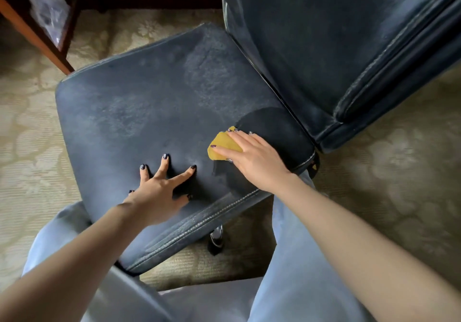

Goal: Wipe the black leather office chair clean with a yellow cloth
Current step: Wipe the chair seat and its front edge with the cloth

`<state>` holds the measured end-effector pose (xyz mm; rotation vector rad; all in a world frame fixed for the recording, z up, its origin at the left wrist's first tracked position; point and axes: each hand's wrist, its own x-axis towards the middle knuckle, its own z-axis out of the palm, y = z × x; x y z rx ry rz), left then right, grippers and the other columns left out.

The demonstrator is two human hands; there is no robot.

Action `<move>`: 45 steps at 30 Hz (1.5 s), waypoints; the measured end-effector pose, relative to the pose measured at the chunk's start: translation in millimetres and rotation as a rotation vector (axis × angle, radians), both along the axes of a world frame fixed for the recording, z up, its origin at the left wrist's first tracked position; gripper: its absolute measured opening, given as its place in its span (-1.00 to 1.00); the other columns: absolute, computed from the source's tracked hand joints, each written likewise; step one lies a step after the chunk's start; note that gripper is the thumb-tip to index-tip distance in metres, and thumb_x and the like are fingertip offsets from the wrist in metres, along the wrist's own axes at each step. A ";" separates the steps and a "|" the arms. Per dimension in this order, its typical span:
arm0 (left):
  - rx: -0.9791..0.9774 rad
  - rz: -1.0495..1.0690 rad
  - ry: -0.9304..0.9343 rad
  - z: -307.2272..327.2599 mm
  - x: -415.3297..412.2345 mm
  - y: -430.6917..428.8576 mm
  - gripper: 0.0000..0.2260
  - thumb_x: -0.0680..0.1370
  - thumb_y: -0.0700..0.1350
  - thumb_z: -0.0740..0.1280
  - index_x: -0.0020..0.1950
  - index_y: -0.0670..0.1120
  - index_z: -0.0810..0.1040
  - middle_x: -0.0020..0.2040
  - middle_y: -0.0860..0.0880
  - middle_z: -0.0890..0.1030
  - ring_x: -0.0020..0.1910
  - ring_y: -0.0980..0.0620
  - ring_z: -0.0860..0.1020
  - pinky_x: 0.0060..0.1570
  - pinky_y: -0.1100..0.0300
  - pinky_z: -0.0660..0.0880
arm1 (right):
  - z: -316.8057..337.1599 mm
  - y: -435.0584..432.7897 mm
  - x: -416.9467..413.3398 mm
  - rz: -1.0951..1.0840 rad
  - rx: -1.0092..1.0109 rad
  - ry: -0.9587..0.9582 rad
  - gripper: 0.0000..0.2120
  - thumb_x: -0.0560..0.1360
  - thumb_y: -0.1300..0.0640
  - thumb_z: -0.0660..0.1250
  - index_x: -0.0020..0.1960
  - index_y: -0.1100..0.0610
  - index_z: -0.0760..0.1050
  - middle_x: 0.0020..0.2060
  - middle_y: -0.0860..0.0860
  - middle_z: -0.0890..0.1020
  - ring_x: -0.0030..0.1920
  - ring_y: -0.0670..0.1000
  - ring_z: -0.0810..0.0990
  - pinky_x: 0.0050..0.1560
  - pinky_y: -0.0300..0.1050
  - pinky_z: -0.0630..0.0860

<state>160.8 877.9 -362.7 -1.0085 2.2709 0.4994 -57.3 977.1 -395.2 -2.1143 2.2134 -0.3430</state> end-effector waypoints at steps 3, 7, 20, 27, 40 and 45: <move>-0.025 -0.063 -0.044 0.7 -2.9 -3.5 -0.42 0.45 0.39 -0.15 0.39 0.35 -0.35 0.56 -0.16 -0.14 0.47 -0.38 -0.08 0.42 -0.20 0.05 | 4.2 -25.3 -16.7 -0.076 0.053 -0.053 -0.60 0.56 0.16 0.21 0.37 -0.09 0.43 0.37 0.18 0.41 0.41 0.16 0.34 0.34 0.10 0.31; -0.009 -0.068 -0.124 14.9 -13.0 -0.1 -0.40 0.62 0.16 0.07 0.49 0.23 -0.29 0.54 -0.18 -0.25 0.46 -0.42 -0.10 0.44 -0.07 -0.04 | 7.1 -42.8 -40.2 -0.230 0.121 -0.082 -0.56 0.63 0.12 0.08 0.46 -0.18 0.21 0.49 0.08 0.20 0.50 0.07 0.11 0.40 0.02 0.14; 0.084 -0.043 -0.115 17.3 -14.4 -2.7 -0.40 0.59 0.20 0.12 0.46 0.33 -0.23 0.53 -0.11 -0.30 0.44 -0.48 -0.18 0.44 -0.10 -0.08 | 13.2 -28.4 -80.7 -0.739 0.226 -0.246 -0.58 0.65 0.00 0.00 0.50 -0.17 0.12 0.48 0.05 0.24 0.43 0.14 0.24 0.36 0.03 0.23; 0.090 -0.044 -0.122 23.0 -15.7 -2.6 -0.39 0.60 0.17 0.13 0.47 0.32 -0.23 0.54 -0.12 -0.29 0.44 -0.47 -0.16 0.43 -0.11 -0.02 | 6.7 -43.8 -56.7 -0.465 0.243 -0.103 -0.56 0.63 0.15 0.05 0.48 -0.09 0.15 0.41 0.08 0.28 0.40 0.15 0.24 0.32 0.04 0.22; 0.108 -0.002 -0.108 14.7 -8.9 -4.1 -0.37 0.57 0.16 0.19 0.44 0.39 -0.20 0.54 -0.02 -0.31 0.45 -0.43 -0.19 0.43 -0.15 0.08 | 7.1 -38.8 36.7 0.131 0.086 -0.114 -0.58 0.53 0.25 0.26 0.35 -0.01 0.45 0.33 0.22 0.44 0.37 0.23 0.37 0.25 0.08 0.33; 0.115 0.013 -0.100 17.1 -10.9 -4.3 -0.37 0.58 0.13 0.20 0.44 0.40 -0.18 0.54 0.01 -0.30 0.46 -0.41 -0.22 0.42 -0.10 0.07 | 6.4 -42.2 9.2 -0.011 0.032 -0.060 -0.59 0.58 0.15 0.20 0.41 -0.08 0.35 0.32 0.11 0.43 0.38 0.11 0.34 0.38 0.01 0.16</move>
